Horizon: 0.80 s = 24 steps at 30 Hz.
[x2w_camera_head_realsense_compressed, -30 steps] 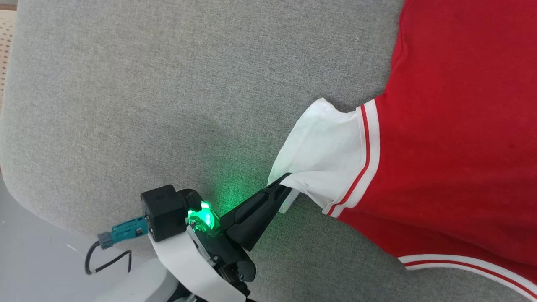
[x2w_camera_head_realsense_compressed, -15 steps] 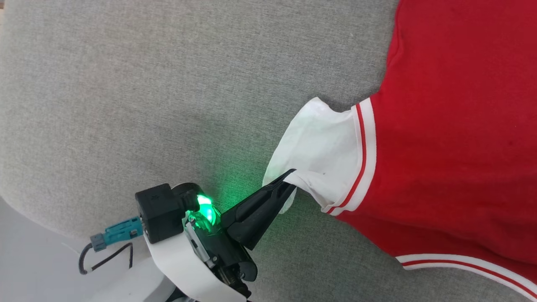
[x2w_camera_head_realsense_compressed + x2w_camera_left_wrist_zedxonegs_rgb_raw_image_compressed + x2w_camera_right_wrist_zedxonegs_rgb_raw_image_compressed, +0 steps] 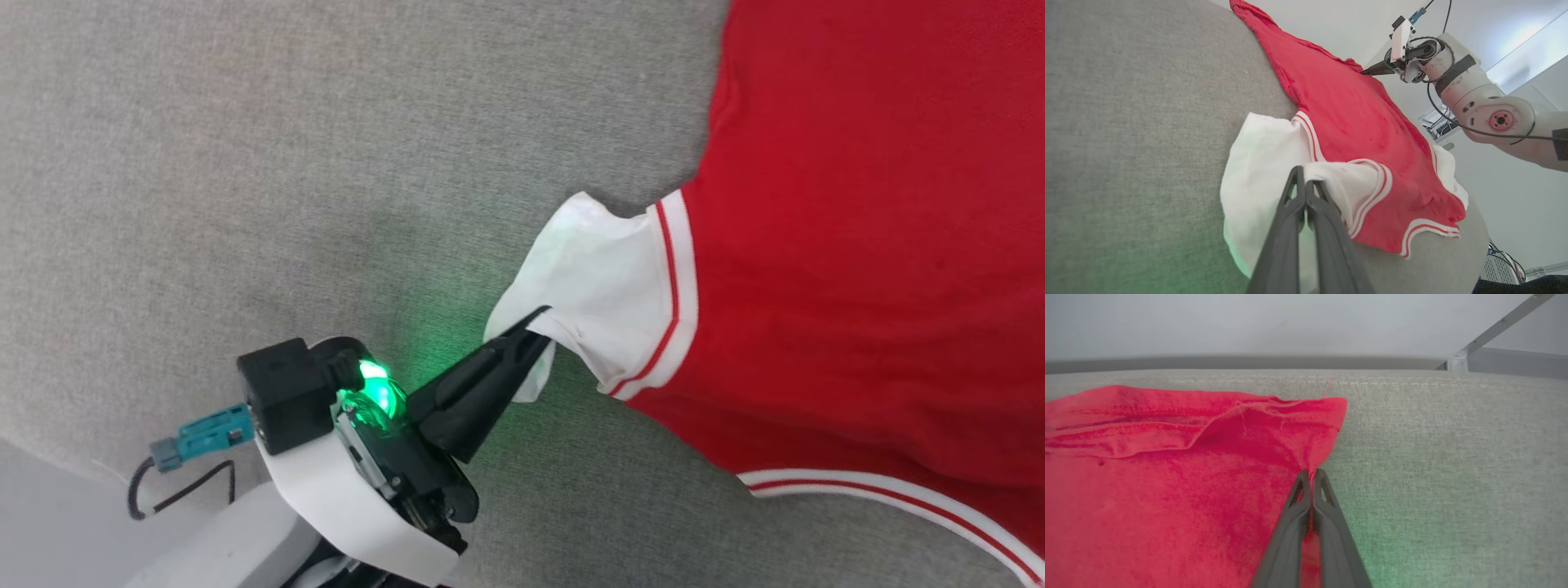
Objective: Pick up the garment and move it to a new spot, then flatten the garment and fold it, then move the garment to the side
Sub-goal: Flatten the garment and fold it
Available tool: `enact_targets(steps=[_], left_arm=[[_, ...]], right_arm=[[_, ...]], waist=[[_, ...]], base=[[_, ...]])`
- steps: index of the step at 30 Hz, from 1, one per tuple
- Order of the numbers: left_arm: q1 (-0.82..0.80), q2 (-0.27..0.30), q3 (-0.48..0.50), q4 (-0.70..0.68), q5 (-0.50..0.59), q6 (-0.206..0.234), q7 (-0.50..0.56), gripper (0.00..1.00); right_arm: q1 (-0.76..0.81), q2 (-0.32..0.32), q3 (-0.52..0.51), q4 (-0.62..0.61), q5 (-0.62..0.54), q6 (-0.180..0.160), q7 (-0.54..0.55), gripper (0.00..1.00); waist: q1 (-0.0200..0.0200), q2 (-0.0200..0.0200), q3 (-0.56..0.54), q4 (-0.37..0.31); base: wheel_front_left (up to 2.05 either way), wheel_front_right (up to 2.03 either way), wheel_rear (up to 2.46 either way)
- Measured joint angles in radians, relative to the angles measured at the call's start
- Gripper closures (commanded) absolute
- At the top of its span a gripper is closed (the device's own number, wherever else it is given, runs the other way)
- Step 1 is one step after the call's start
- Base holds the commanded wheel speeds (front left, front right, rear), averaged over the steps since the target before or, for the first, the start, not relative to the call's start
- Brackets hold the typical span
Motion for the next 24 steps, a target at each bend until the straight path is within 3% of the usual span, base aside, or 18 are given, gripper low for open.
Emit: enact_targets(steps=[6, 12, 18, 24], left_arm=[[0.01, 0.016, 0.04, -0.001, -0.002, 0.004, -0.003, 1.0], [0.022, 0.052, 0.066, -0.013, -0.006, 0.015, -0.001, 1.0], [0.026, 0.082, 0.078, -0.011, -0.026, 0.031, 0.023, 1.0], [0.044, 0.101, 0.087, 0.019, -0.042, 0.041, 0.034, 1.0]], right_arm=[[0.04, 0.008, 0.096, -0.068, 0.095, 0.0, -0.032, 1.0], [0.177, -0.055, 0.213, -0.206, 0.268, 0.0, -0.032, 1.0], [0.393, -0.138, 0.263, -0.38, 0.431, 0.0, -0.027, 1.0], [0.663, -0.175, 0.248, -0.54, 0.571, 0.0, -0.05, 1.0]], waist=[[0.0, 0.0, -0.037, -0.04], [0.0, 0.0, -0.097, -0.093], [0.0, 0.0, -0.153, -0.17], [0.0, 0.0, -0.21, -0.245]], base=[[0.0, 0.0, 0.0], [0.0, 0.0, 0.0], [0.0, 0.0, 0.0], [0.0, 0.0, 0.0]])
